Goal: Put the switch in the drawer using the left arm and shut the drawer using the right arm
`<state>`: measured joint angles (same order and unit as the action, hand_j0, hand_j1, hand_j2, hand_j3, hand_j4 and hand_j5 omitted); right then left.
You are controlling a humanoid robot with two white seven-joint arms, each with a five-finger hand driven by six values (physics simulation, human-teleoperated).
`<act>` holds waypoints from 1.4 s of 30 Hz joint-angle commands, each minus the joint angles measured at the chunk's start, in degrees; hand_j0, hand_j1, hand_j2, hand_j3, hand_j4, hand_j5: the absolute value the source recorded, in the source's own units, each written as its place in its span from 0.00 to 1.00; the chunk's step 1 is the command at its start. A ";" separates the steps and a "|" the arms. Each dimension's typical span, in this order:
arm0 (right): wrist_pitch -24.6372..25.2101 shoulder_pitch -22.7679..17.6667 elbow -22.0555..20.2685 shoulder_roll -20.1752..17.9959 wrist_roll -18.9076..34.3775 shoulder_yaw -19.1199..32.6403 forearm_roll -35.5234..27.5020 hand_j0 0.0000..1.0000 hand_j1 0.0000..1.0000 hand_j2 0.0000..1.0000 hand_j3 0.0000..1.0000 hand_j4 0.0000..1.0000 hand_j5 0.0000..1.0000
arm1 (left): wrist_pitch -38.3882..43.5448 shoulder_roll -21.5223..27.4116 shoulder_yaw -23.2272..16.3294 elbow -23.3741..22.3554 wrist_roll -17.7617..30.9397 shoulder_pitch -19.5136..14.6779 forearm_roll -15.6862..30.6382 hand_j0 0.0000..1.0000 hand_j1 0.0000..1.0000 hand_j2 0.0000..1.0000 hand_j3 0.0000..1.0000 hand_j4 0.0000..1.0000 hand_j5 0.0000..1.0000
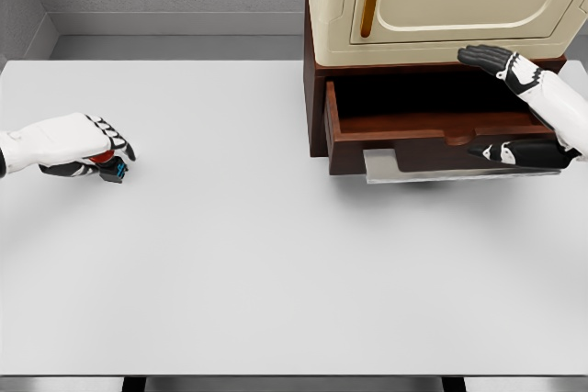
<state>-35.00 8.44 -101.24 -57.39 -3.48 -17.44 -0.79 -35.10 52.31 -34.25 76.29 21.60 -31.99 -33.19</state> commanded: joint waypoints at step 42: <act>0.00 -1.05 -0.01 -0.09 -0.21 -0.05 -0.44 1.00 1.00 1.00 1.00 1.00 1.00 | 0.10 -2.56 0.32 5.10 0.81 -7.29 3.66 0.45 0.45 0.45 0.45 0.45 0.45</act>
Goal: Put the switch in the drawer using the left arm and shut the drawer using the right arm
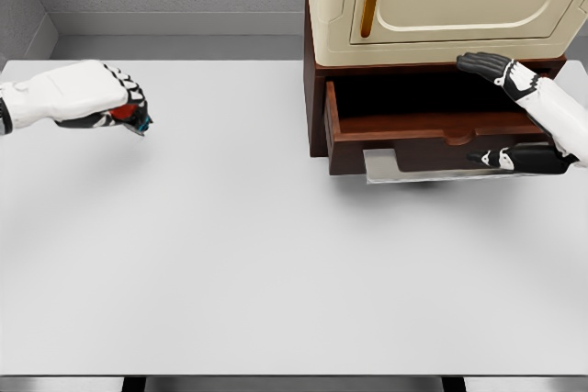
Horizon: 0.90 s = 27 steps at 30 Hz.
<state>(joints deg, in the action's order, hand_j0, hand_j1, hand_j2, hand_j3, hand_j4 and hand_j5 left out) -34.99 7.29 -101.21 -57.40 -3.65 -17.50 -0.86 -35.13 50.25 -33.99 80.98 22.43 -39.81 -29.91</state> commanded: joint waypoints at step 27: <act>-0.01 -5.45 -0.04 0.54 -0.22 8.18 -0.81 1.00 1.00 1.00 1.00 1.00 1.00 | 0.13 -11.49 -0.20 4.71 1.74 -6.15 -0.06 0.45 0.45 0.45 0.45 0.45 0.45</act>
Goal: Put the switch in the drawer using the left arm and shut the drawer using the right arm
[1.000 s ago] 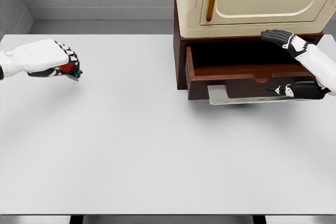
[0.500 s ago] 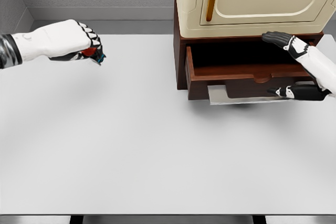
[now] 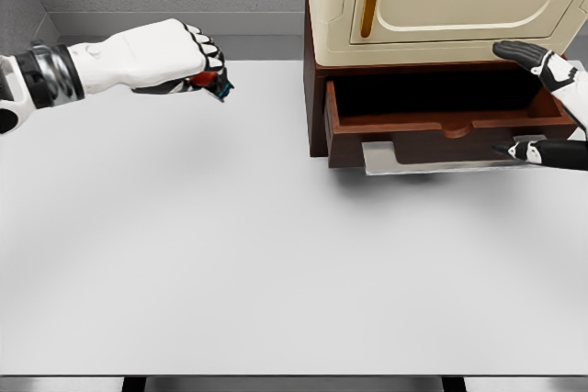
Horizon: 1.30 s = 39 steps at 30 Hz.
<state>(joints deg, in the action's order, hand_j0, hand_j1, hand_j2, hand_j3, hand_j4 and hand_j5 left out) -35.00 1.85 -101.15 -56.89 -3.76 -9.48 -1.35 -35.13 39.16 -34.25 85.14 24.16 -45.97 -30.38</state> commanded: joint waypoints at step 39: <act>0.00 -0.53 -0.01 0.73 -0.02 1.75 -0.32 1.00 1.00 1.00 1.00 1.00 1.00 | 0.13 -6.73 -1.96 8.11 0.27 -4.92 1.64 0.45 0.45 0.45 0.45 0.45 0.45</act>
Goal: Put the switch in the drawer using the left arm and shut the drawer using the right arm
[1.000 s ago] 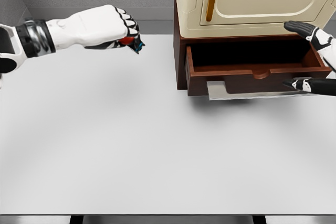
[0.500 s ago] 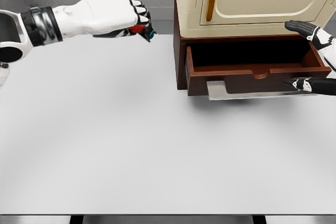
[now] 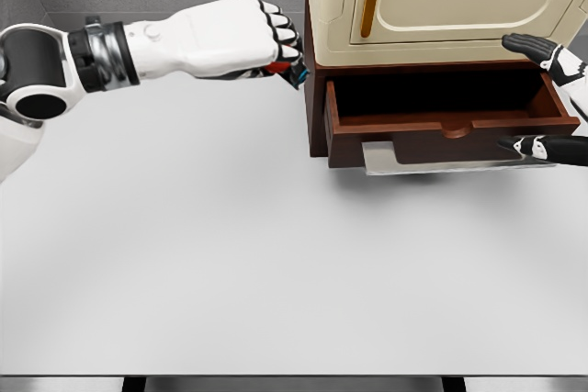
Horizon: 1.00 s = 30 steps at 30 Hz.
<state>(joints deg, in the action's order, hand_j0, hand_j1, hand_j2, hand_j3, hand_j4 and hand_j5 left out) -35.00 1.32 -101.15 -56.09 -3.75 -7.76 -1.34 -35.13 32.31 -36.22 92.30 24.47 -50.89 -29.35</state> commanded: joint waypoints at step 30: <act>0.00 0.00 -0.02 -0.07 -0.03 0.02 -0.33 1.00 1.00 1.00 1.00 1.00 1.00 | 0.13 -11.21 -1.75 -2.13 2.95 -2.99 -0.36 0.46 0.46 0.46 0.46 0.46 0.46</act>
<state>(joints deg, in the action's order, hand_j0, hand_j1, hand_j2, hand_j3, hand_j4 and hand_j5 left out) -35.00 1.32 -101.15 -56.08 -3.75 -7.75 -1.34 -35.13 22.38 -37.98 91.09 26.79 -54.05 -29.85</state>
